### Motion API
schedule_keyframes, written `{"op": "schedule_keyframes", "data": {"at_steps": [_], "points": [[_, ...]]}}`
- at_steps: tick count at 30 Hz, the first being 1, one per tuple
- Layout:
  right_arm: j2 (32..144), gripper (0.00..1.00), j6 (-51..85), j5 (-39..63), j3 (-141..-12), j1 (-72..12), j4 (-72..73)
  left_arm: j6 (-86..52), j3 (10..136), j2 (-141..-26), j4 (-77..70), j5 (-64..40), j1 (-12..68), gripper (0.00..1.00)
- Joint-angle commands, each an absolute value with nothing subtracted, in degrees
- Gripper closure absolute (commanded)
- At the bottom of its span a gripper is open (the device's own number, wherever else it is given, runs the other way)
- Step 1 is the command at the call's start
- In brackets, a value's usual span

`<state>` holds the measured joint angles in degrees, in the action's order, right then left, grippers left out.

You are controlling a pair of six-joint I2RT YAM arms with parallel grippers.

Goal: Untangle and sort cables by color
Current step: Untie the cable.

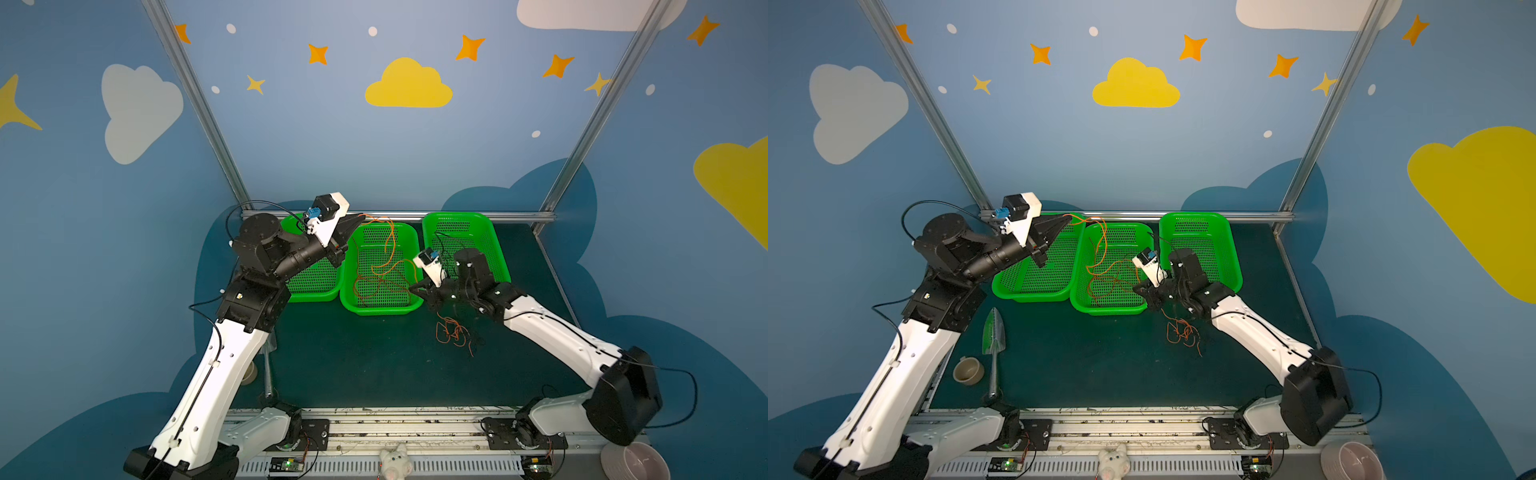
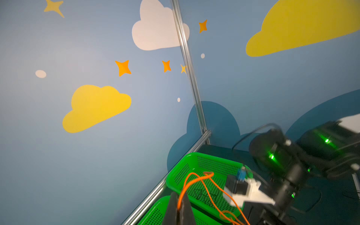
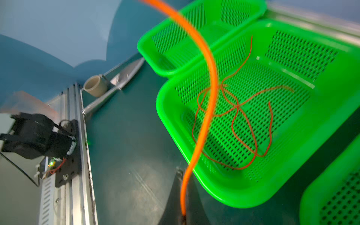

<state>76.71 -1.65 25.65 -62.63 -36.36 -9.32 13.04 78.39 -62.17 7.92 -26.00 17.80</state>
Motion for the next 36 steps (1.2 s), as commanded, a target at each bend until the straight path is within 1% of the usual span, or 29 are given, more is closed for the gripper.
{"op": "schedule_keyframes", "data": {"at_steps": [1,4,8,11,15,19,21,23,26,27,31,36], "points": [[73.01,1.00,0.88,25.57,-63.71,-35.23,-5.16,9.97,73.96,-60.39,5.51,-24.19,18.02,0.97],[71.60,1.00,2.15,28.27,-65.03,-34.05,-4.37,6.96,69.15,-59.46,2.80,-25.55,18.63,0.97],[71.19,1.00,2.54,30.24,-67.61,-33.19,-5.85,6.06,63.44,-59.82,-1.33,-26.01,22.97,0.97],[70.52,1.00,3.56,31.81,-68.03,-32.16,-5.35,6.69,59.77,-60.29,-4.72,-26.63,26.95,0.92],[70.29,1.00,5.67,34.64,-68.20,-31.03,-4.36,5.89,55.68,-60.60,-8.25,-28.12,30.18,0.82],[69.61,1.00,7.29,37.08,-68.55,-30.59,-2.38,7.68,54.35,-61.95,-6.75,-26.92,33.94,0.77],[69.66,1.00,7.63,37.91,-68.96,-30.54,-1.98,7.88,54.14,-63.27,-7.33,-27.47,35.46,0.68],[69.89,1.00,8.04,38.98,-69.49,-30.50,-1.85,8.29,54.16,-64.91,-7.94,-27.82,36.83,0.49],[69.71,1.00,9.01,40.48,-69.70,-30.50,-0.83,8.25,53.68,-66.96,-10.04,-27.29,38.11,0.29],[69.74,1.00,9.33,40.96,-69.77,-30.50,-0.58,8.26,53.47,-67.69,-10.78,-27.33,38.34,0.25],[69.55,1.00,10.07,42.98,-69.74,-30.59,0.71,8.09,53.28,-71.15,-14.61,-27.36,39.43,0.18],[68.96,1.00,10.28,43.57,-69.39,-30.67,1.23,6.93,54.12,-75.90,-20.61,-25.23,40.17,0.15]]}}
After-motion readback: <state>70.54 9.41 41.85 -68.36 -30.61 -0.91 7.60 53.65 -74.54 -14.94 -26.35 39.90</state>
